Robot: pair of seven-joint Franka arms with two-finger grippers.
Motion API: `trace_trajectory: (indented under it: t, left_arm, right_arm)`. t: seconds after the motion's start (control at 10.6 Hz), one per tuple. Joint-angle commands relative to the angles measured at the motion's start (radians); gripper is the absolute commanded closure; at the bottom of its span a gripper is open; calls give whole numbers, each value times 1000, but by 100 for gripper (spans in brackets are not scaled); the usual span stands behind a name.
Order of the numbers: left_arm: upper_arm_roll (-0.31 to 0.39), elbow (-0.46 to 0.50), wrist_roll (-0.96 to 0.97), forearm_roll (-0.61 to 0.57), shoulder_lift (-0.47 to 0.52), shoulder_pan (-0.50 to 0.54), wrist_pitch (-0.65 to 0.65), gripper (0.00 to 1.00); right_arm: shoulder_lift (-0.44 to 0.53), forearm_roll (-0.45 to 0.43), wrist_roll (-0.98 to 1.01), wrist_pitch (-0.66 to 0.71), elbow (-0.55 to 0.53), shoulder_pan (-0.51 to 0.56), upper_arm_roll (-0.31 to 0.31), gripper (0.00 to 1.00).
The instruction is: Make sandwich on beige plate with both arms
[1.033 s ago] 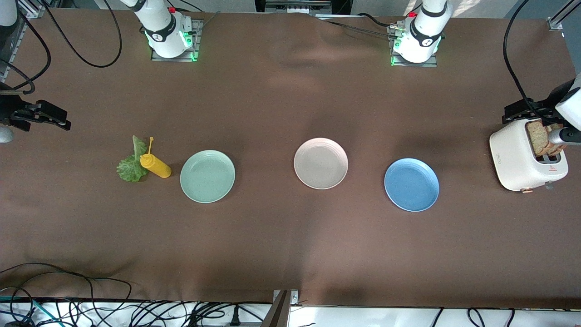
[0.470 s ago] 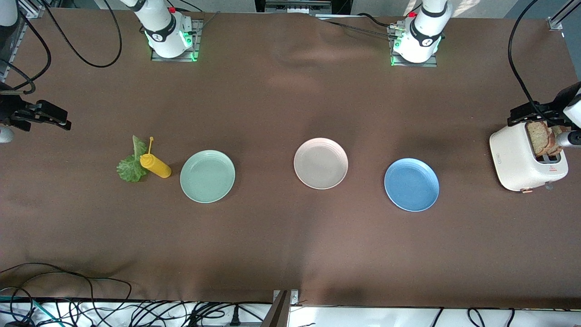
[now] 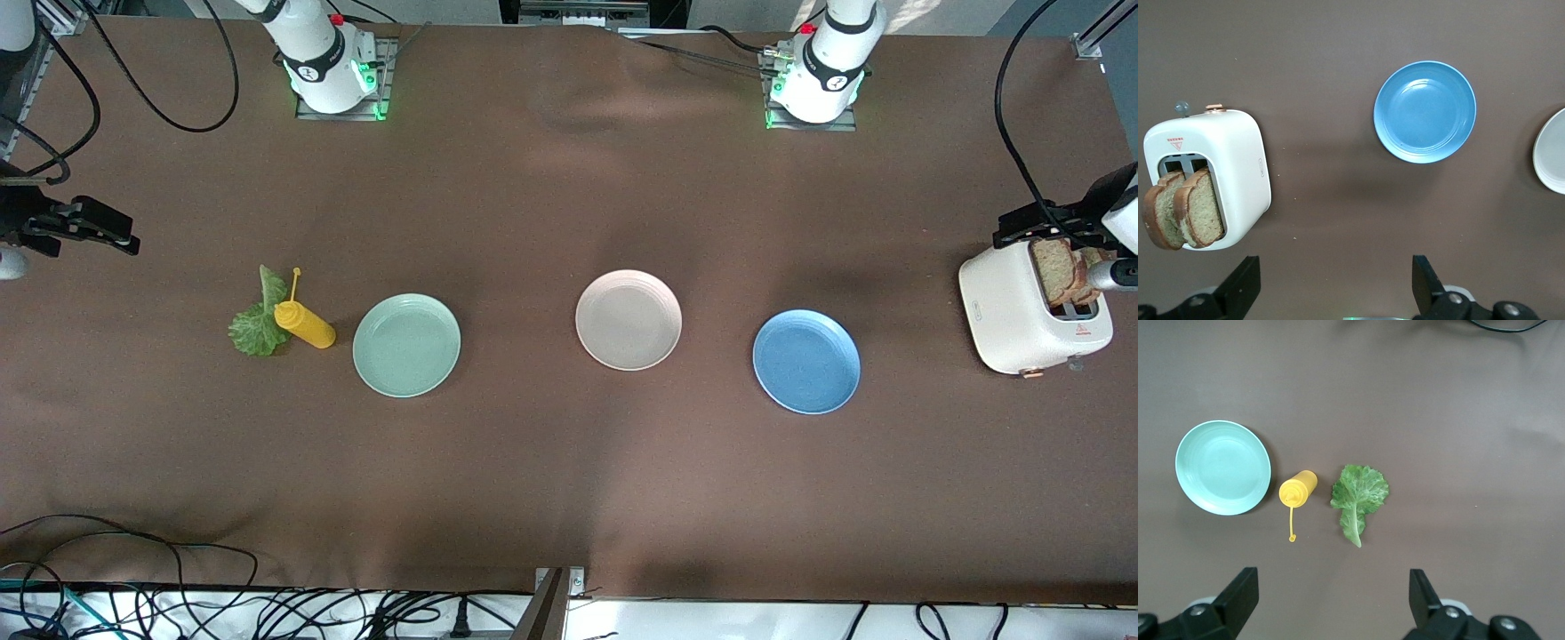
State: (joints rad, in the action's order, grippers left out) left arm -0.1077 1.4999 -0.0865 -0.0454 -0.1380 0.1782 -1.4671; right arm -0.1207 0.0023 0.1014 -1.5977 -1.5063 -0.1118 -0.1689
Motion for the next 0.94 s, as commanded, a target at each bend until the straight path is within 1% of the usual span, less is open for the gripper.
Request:
trace_trajectory:
  t: [0.0, 0.85]
  left_arm:
    - [-7, 11, 4, 18, 17, 0, 4, 0]
    - [-9, 9, 2, 12, 14, -2, 4, 0]
  right_arm:
    - [4, 10, 15, 13, 9, 1, -1, 0]
    - [4, 12, 15, 13, 9, 1, 0, 0]
